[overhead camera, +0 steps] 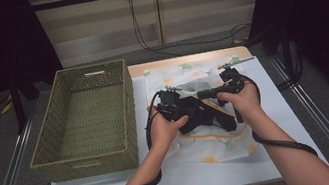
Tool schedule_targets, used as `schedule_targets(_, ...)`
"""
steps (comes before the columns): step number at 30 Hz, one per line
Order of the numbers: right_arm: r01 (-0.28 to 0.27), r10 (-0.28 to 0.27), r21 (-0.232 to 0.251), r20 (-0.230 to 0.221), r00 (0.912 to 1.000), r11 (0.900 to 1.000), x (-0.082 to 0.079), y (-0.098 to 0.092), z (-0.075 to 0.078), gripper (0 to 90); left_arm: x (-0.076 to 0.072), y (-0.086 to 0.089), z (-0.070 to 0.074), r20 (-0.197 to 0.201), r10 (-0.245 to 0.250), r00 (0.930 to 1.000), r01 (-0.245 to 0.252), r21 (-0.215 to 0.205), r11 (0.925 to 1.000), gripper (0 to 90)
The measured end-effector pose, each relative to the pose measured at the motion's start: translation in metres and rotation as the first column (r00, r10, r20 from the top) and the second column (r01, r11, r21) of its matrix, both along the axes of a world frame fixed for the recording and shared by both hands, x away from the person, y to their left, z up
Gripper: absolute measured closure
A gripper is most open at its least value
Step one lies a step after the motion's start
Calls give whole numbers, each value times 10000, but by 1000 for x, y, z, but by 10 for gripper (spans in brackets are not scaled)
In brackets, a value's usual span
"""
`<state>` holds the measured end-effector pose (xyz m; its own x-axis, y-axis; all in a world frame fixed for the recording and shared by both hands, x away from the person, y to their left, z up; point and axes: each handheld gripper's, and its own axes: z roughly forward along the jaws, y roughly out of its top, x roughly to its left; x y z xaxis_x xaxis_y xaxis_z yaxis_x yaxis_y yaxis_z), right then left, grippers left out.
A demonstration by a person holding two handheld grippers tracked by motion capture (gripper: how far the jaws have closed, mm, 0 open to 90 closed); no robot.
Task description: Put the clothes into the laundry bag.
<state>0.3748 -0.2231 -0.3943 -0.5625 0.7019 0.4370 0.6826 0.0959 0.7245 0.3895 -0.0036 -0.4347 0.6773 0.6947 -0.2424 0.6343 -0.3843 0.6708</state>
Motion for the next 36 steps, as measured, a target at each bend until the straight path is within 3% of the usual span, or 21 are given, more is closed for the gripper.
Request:
schedule_targets(3,-47,47,-37,-3,10000,10000,0,1,0,900,-3,1,0,125,-119,9999,117,175,9998,229)
schedule_targets(12,-62,62,-79,-1,10000,9999,1,1,-1,900,-11,7,2,49,-524,9986,522,356,9980,178)
schedule_targets(15,-80,80,-86,-7,10000,9999,2,1,-1,900,-17,7,3,58,-399,9992,397,304,9987,178)
schedule_targets(17,-123,123,-76,-13,9999,9999,2,2,-1,900,-19,10,5,51,-597,9982,594,469,9971,185)
schedule_targets(19,-138,138,-64,2,9999,9999,2,2,-1,900,-23,10,6,16,-527,9986,526,237,9983,186)
schedule_targets(20,-135,135,-94,9,9999,9999,2,2,-1,900,-23,12,7,18,-699,9976,698,425,9967,189)
schedule_targets(24,-120,120,-79,-32,9999,9999,2,2,-3,900,-24,15,9,26,-529,9986,528,289,9982,201)
schedule_targets(30,-124,124,-72,-28,9999,9999,3,1,-3,900,-25,20,10,9,-470,9989,469,634,9969,210)
schedule_targets(32,-110,110,-65,-18,9999,9999,3,1,-3,900,-25,22,10,-137,-379,9992,385,451,9982,222)
schedule_targets(34,-123,123,-107,-9,9999,9999,3,1,-2,900,-26,24,10,-198,-654,9977,666,682,9954,281)
schedule_targets(35,-131,131,-105,10,9999,9999,3,1,-2,900,-27,23,8,-235,-483,9986,493,465,9977,295)
schedule_targets(36,-116,116,-94,2,9999,9999,3,1,-1,900,-26,25,8,-276,-704,9971,721,680,9951,302)
